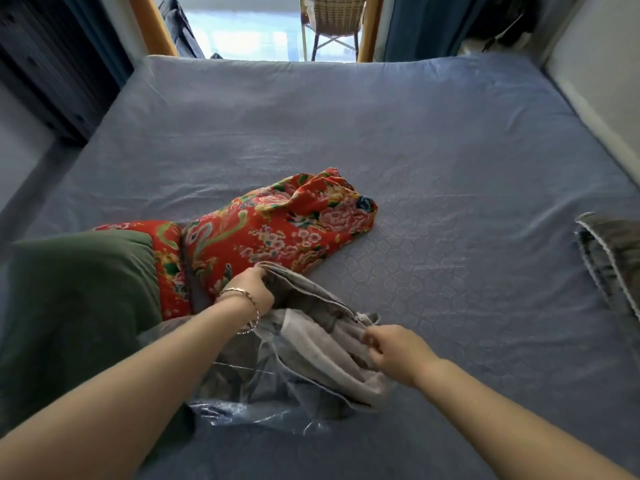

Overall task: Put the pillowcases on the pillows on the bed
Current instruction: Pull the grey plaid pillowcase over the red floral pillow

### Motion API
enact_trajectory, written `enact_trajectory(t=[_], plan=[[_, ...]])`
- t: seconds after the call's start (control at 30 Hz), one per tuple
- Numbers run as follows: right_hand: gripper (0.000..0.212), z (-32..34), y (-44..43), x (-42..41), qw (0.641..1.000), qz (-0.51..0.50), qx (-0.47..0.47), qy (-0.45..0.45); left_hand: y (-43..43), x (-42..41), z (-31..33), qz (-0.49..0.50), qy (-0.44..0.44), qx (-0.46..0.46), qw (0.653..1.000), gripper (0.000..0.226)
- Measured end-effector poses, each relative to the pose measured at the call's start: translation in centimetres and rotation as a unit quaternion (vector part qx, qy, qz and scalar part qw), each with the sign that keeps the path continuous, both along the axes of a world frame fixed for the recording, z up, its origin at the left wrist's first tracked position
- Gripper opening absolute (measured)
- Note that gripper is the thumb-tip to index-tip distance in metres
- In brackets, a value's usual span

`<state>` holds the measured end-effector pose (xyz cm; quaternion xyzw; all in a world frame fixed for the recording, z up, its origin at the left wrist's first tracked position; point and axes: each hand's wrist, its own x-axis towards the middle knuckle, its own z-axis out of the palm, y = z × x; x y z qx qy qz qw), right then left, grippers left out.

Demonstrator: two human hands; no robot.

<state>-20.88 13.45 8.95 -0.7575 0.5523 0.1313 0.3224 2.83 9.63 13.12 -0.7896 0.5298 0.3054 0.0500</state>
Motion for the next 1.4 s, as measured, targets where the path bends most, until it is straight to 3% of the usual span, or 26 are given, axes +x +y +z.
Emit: enact_trajectory(t=[0.17,0.33,0.5,0.6,0.7,0.77,0.83,0.9,1.13,1.27,1.4], plan=[[0.027,-1.6,-7.6,3.6,0.998,-0.046,-0.04,0.028,-1.7,1.3,-4.4,0.039,0.024,0.007,0.999,0.039],[0.032,-6.6,-13.4,8.6,0.989,0.076,-0.093,0.089,-4.7,2.4,-9.4,0.08,0.0,0.004,0.997,0.032],[0.081,-12.9,-19.6,15.1,0.961,0.196,-0.151,0.122,-7.8,4.5,-14.6,0.109,-0.072,0.026,0.991,0.055],[0.092,-17.2,-21.9,17.5,0.941,0.231,-0.172,0.179,-9.5,5.4,-17.4,0.162,-0.086,0.06,0.981,0.059],[0.07,-21.0,-23.2,18.1,0.935,0.214,-0.239,0.149,-10.2,5.8,-20.4,0.16,-0.091,0.053,0.982,0.074],[0.047,-21.7,-23.9,17.7,0.937,0.185,-0.276,0.105,-10.4,5.9,-21.9,0.158,-0.099,0.026,0.982,0.069],[0.032,-21.6,-24.1,16.7,0.955,0.2,-0.214,0.052,-10.7,5.7,-22.3,0.167,-0.113,0.009,0.979,0.065],[0.031,-20.9,-23.8,15.1,0.964,0.212,-0.159,0.021,-10.8,5.0,-21.9,0.162,-0.124,-0.008,0.979,0.062],[0.031,-10.3,-21.5,8.8,0.974,0.181,-0.137,-0.004,-9.5,-1.3,-16.9,0.123,-0.033,-0.081,0.989,0.075],[0.024,-5.1,-15.8,0.4,0.988,0.117,-0.088,0.04,-5.9,-7.6,-12.5,0.003,0.037,-0.09,0.995,0.076],[0.025,-2.0,-9.0,-7.7,0.984,0.091,0.05,0.146,-2.1,-14.5,-10.0,-0.169,0.119,-0.039,0.978,0.066]])
